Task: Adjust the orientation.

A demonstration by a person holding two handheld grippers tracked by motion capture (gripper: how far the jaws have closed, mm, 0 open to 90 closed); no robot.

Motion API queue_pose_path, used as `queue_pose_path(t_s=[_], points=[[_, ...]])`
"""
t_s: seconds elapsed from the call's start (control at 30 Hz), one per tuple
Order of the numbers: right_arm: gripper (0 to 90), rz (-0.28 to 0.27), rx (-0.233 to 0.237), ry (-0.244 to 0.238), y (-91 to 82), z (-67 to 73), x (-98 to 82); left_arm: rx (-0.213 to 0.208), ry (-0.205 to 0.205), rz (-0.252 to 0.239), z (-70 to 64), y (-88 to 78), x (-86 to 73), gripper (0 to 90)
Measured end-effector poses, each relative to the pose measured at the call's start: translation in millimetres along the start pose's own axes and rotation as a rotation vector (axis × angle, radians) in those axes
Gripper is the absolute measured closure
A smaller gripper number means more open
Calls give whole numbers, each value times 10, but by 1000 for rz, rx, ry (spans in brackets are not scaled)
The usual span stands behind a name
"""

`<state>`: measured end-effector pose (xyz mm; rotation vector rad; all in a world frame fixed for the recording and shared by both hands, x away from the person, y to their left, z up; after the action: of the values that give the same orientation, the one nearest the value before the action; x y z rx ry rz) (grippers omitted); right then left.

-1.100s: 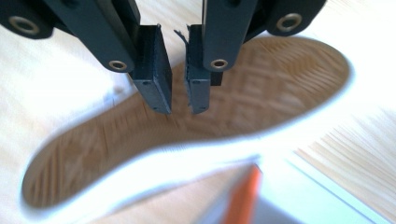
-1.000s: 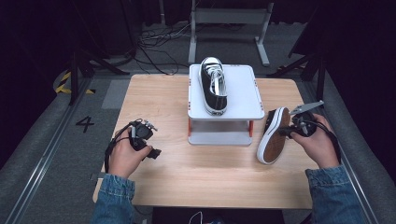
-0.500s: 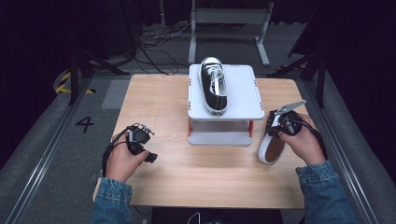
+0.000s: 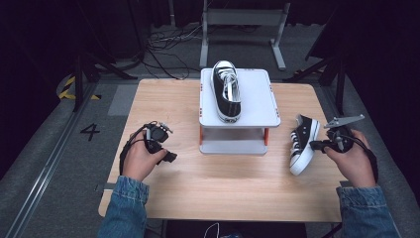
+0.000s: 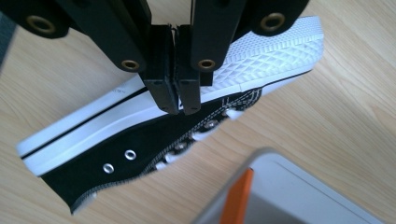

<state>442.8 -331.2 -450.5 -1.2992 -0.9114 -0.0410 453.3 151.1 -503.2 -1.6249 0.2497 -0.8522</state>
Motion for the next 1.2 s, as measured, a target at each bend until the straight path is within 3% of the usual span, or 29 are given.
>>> queue_pose_path(t_s=[0.2, 0.33, 0.43, 0.5, 0.6, 0.63, 0.73, 0.83, 0.9, 1.03, 1.17, 1.2], points=[[888, 93, -41, 84, -89, -195, -331, -13, -6, -22, -4, -2, 137, 192], [873, 201, -93, 137, 14, -369, -679, -14, 4, -25, -12, 4, 187, 192], [869, 216, -56, 167, 112, -405, -798, -19, 11, -22, -23, 5, 199, 192], [843, 243, -97, 155, 124, -488, -876, -22, 10, -18, -25, 11, 193, 191], [816, 198, -73, 170, 42, -499, -849, -21, -1, -25, -2, -7, 184, 191], [797, 194, -89, 167, -4, -523, -846, -18, -2, -26, 5, -10, 176, 191], [744, 246, -95, 174, -17, -538, -936, -18, -7, -18, 6, -2, 156, 191], [691, 299, -74, 173, 65, -517, -1033, -18, -8, -9, 4, 6, 140, 191], [713, 324, -52, 178, 114, -483, -1069, -18, -10, -9, 3, 6, 139, 191], [815, 302, -12, 204, 118, -449, -1061, -17, -9, -9, -1, 12, 139, 191], [820, 307, 20, 192, 127, -377, -1032, -16, -5, -3, -9, 11, 123, 191], [805, 316, 57, 188, 142, -310, -1015, -19, -9, -6, -14, 10, 119, 191]])
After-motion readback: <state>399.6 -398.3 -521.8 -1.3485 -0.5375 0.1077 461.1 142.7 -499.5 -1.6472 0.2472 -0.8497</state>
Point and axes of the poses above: each handheld gripper's, and its own axes: y roughly forward along the jaws, x roughly out of its top, z roughly to its left, the point moved 10 cm from there along y, roughly forward along the jaws, and after that the axes turned 1 degree about -z, right-handed, at the moved point
